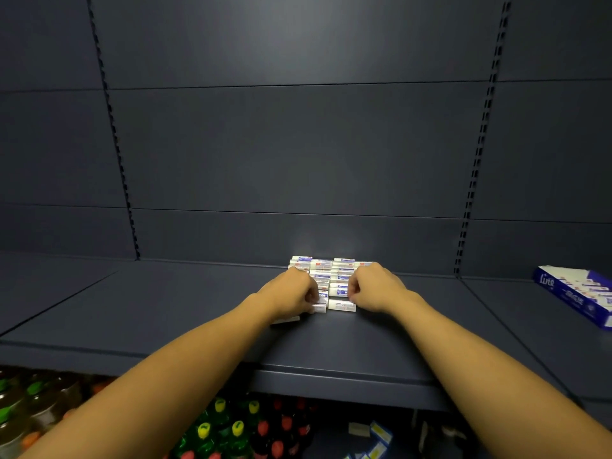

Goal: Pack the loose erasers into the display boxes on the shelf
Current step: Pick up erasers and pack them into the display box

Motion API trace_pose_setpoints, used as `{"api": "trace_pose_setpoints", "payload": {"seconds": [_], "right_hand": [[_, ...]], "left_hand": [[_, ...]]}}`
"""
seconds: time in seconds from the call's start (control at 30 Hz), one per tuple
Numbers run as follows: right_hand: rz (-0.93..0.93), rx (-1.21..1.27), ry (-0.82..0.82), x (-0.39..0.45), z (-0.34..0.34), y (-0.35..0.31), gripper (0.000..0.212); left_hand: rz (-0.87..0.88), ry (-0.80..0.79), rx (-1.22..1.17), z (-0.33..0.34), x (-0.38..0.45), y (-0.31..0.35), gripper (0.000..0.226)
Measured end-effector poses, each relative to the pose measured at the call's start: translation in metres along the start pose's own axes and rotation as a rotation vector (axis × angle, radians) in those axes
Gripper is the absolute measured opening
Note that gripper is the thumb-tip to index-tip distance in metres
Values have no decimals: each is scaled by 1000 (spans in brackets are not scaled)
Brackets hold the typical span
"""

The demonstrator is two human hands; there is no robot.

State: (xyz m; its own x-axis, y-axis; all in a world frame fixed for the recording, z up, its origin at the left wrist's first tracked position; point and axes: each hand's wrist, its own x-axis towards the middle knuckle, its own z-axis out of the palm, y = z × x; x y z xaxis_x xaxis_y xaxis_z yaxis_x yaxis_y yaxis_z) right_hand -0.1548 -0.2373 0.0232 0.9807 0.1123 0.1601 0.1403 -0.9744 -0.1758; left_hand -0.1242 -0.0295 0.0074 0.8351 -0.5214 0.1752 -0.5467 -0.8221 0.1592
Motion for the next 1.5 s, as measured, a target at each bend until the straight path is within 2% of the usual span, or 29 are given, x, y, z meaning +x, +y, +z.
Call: {"api": "trace_pose_setpoints", "payload": {"seconds": [0.37, 0.5, 0.7, 1.0, 1.23, 1.37, 1.5], "right_hand": [[17, 20, -18, 6, 7, -4, 8], [17, 40, -24, 7, 6, -5, 10], [-5, 84, -59, 10, 3, -2, 9], [-10, 103, -181, 6, 1, 3, 25], [33, 135, -141, 5, 0, 5, 18], [60, 145, -30, 0, -11, 5, 24], [86, 140, 35, -9, -25, 5, 20]], "left_hand": [[-69, -117, -90, -11, 0, 2, 30], [-73, -109, -97, -13, 3, 1, 34], [-115, -60, -183, -17, 4, -5, 26], [-164, 0, -290, -21, 3, -12, 22], [-178, 11, -314, -26, 5, -10, 22], [-151, 16, -300, -34, 7, -6, 23], [-99, 40, -290, -40, 11, 1, 31]]}}
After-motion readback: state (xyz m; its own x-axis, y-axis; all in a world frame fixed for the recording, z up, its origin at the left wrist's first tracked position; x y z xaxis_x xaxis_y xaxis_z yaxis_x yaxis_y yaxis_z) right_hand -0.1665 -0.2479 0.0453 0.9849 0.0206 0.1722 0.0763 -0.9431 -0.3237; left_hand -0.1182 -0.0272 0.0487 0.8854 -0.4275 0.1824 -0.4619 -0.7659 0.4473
